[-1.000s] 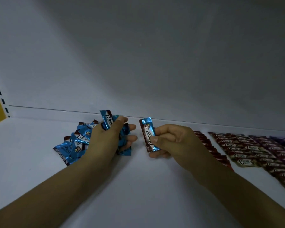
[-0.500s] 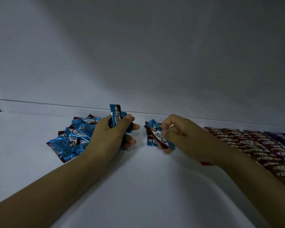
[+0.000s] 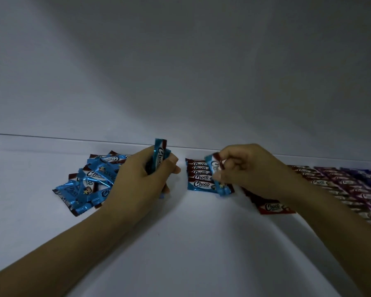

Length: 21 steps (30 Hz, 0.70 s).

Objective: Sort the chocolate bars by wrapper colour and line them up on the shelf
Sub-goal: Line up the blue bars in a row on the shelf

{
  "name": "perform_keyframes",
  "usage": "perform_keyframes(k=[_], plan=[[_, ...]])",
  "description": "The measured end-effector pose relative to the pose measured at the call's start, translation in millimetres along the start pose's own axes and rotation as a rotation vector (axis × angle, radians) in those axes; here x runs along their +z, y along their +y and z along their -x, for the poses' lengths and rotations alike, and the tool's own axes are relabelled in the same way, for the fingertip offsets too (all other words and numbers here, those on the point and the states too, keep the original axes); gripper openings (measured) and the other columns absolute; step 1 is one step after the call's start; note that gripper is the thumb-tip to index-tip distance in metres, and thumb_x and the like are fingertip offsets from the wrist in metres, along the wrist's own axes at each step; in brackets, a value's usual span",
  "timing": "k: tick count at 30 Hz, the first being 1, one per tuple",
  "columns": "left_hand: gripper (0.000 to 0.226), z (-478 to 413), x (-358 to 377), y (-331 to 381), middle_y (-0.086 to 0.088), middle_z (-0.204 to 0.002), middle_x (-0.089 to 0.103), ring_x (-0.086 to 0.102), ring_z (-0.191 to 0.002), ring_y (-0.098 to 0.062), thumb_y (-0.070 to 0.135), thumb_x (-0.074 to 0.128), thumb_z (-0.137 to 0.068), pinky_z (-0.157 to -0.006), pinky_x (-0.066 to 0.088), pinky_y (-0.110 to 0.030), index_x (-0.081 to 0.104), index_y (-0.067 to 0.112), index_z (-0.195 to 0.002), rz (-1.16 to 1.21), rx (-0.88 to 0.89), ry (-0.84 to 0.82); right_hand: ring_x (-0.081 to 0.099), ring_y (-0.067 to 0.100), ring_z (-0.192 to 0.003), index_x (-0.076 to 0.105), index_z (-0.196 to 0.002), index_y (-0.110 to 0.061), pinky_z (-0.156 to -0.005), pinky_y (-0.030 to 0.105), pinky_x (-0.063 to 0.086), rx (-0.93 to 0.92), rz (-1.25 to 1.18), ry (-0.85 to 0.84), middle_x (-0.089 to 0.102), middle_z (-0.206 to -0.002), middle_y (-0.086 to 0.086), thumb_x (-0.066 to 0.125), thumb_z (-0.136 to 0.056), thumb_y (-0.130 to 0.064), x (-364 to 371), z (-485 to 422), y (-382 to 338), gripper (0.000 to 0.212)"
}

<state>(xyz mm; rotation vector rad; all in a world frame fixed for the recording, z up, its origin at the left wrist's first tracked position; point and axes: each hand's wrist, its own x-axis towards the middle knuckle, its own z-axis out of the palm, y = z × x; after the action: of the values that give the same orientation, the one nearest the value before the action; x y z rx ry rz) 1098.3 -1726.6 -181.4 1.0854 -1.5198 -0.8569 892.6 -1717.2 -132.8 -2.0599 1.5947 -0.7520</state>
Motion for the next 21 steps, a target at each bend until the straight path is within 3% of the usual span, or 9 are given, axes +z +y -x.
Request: perform_keyframes(k=[2,5,10,13,16,18,21], plan=[[0.023,3.9,-0.5,-2.3,0.016,-0.071,0.068,0.063,-0.058,-0.003,0.04,0.052,-0.089,-0.054,0.053,-0.018,0.065,0.022,-0.088,-0.146,0.122,-0.025,0.062,-0.006,-0.059,0.058,-0.085,-0.028,-0.051,0.007,0.041,-0.035,0.083,-0.041,0.07,-0.067,-0.01,0.078,-0.075,-0.021,4.6,0.8,2.7,0.023],[0.031,7.2,0.0,-7.8,0.0,-0.074,0.069,0.064,-0.065,-0.014,0.045,0.051,-0.091,-0.067,0.055,-0.042,0.065,0.018,-0.086,-0.268,0.204,-0.016,0.06,-0.008,-0.058,0.068,-0.08,-0.022,-0.054,0.005,0.039,-0.112,0.109,-0.023,0.069,-0.064,-0.014,0.081,-0.072,-0.02,13.3,1.4,6.4,0.016],[0.039,10.3,-0.7,-1.9,0.014,-0.063,0.054,0.054,-0.063,-0.006,0.05,0.026,-0.095,-0.058,0.041,-0.024,0.059,0.029,-0.09,-0.614,0.395,-0.081,0.053,-0.008,-0.074,0.075,-0.09,-0.03,-0.072,0.008,0.031,-0.206,0.319,0.071,0.057,-0.072,-0.025,0.071,-0.081,-0.03,20.7,1.9,9.4,0.009],[0.046,10.7,-1.4,-2.9,0.016,-0.078,0.049,0.046,-0.078,-0.003,0.056,0.015,-0.092,-0.067,0.033,-0.024,0.054,0.035,-0.105,-0.819,0.453,-0.213,0.048,-0.002,-0.081,0.074,-0.094,-0.032,-0.085,0.025,0.034,-0.196,0.399,0.087,0.056,-0.081,-0.022,0.069,-0.083,-0.035,27.8,0.9,11.8,0.013],[0.068,7.0,-4.0,-5.0,0.019,-0.099,0.056,0.04,-0.091,0.003,0.066,0.006,-0.08,-0.081,0.029,-0.021,0.057,0.036,-0.114,-0.826,0.429,-0.332,0.049,0.003,-0.088,0.074,-0.096,-0.031,-0.092,0.033,0.036,-0.185,0.395,0.106,0.062,-0.09,-0.018,0.067,-0.084,-0.035,30.9,1.0,12.7,0.014],[0.062,6.0,-4.4,-7.0,0.02,-0.109,0.055,0.033,-0.093,0.008,0.063,0.011,-0.083,-0.084,0.025,-0.019,0.055,0.037,-0.118,-0.829,0.422,-0.376,0.051,0.005,-0.091,0.074,-0.096,-0.032,-0.093,0.034,0.036,-0.185,0.398,0.123,0.065,-0.095,-0.014,0.065,-0.085,-0.037,30.0,-0.1,12.6,0.015],[0.063,3.4,-2.4,-5.1,0.016,-0.109,0.057,0.041,-0.098,0.002,0.062,0.01,-0.083,-0.084,0.03,-0.022,0.057,0.034,-0.114,-0.836,0.444,-0.43,0.052,0.007,-0.095,0.072,-0.099,-0.032,-0.094,0.033,0.035,-0.171,0.439,0.118,0.066,-0.1,-0.012,0.062,-0.088,-0.037,29.2,-2.1,11.8,0.016]])
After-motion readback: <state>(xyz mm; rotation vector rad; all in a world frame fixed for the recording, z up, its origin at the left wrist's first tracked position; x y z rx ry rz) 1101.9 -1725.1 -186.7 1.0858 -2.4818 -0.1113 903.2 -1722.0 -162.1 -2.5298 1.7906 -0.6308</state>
